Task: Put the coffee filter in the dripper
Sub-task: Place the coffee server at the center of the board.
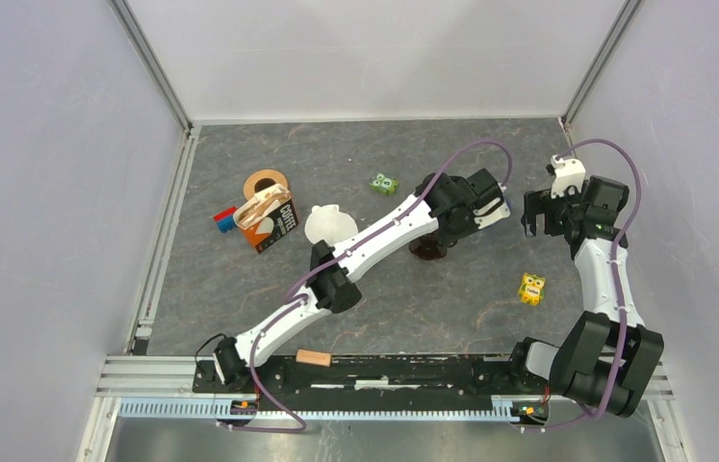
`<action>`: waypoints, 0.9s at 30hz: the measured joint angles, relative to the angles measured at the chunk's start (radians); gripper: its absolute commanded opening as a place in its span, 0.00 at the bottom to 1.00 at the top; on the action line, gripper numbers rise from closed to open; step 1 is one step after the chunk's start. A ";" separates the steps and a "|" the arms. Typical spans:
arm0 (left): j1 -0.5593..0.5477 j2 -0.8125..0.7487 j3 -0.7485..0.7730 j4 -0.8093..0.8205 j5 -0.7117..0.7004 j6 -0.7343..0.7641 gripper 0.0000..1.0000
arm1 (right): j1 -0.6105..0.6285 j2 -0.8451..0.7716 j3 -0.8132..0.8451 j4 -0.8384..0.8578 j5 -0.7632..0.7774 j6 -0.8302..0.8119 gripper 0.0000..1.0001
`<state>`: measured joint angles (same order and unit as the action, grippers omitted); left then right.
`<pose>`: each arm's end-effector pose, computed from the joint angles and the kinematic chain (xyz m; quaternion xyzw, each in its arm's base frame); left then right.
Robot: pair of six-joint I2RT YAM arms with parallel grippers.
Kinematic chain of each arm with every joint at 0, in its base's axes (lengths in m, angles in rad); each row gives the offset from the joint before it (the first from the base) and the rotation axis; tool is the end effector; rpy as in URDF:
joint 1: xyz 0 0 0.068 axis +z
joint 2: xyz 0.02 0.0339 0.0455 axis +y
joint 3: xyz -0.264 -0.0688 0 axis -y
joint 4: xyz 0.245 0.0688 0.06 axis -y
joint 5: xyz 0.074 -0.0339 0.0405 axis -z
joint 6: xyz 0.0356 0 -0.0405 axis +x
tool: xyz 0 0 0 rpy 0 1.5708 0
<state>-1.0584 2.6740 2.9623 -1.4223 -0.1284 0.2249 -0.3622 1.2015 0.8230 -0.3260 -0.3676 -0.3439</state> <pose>0.2588 -0.4507 0.2606 0.5720 0.7888 -0.0303 0.2231 0.2441 -0.0788 0.2555 -0.0685 0.8930 0.0130 0.4446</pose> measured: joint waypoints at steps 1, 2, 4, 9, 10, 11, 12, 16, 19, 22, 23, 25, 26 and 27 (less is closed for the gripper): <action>-0.002 0.008 0.000 0.000 -0.001 -0.004 0.03 | 0.000 0.003 0.000 0.000 -0.003 -0.002 0.97; -0.004 0.016 0.000 0.000 -0.001 -0.005 0.05 | 0.000 0.005 0.000 0.002 -0.004 -0.002 0.97; -0.008 0.027 0.000 0.000 0.000 -0.005 0.06 | 0.000 0.011 0.000 0.002 -0.012 -0.003 0.97; -0.018 0.036 0.000 0.000 0.000 -0.008 0.11 | 0.000 0.023 0.000 0.002 -0.031 -0.003 0.97; -0.020 0.036 0.000 0.000 0.000 -0.009 0.12 | 0.000 0.025 0.000 0.002 -0.034 -0.003 0.97; -0.023 0.036 0.000 0.000 0.001 -0.011 0.14 | 0.000 0.026 0.000 0.002 -0.036 -0.003 0.97; -0.024 0.036 0.000 0.000 0.001 -0.013 0.17 | 0.000 0.026 0.000 0.002 -0.039 -0.004 0.97; -0.034 0.036 -0.017 0.000 0.003 -0.018 0.28 | 0.000 0.026 0.002 0.002 -0.043 -0.009 0.97; -0.042 0.036 -0.045 0.000 0.004 -0.019 0.33 | 0.000 0.026 0.005 0.002 -0.047 -0.013 0.97; -0.050 0.036 -0.068 0.000 0.006 -0.019 0.38 | 0.000 0.026 0.005 0.002 -0.055 -0.013 0.97; -0.052 0.036 -0.072 -0.001 0.006 -0.019 0.41 | 0.000 0.026 0.005 0.002 -0.058 -0.013 0.97; -0.055 0.036 -0.075 -0.001 0.005 -0.019 0.47 | 0.000 0.026 0.005 0.002 -0.062 -0.013 0.97; -0.055 0.035 -0.075 0.000 0.005 -0.019 0.52 | 0.000 0.026 0.005 0.002 -0.062 -0.014 0.97; -0.055 0.035 -0.075 -0.001 0.005 -0.018 0.57 | 0.000 0.026 0.005 0.002 -0.064 -0.015 0.97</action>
<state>-1.1130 2.7090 2.8872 -1.4231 -0.1234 0.2066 -0.3622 1.2278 0.8276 -0.3241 -0.4313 -0.3588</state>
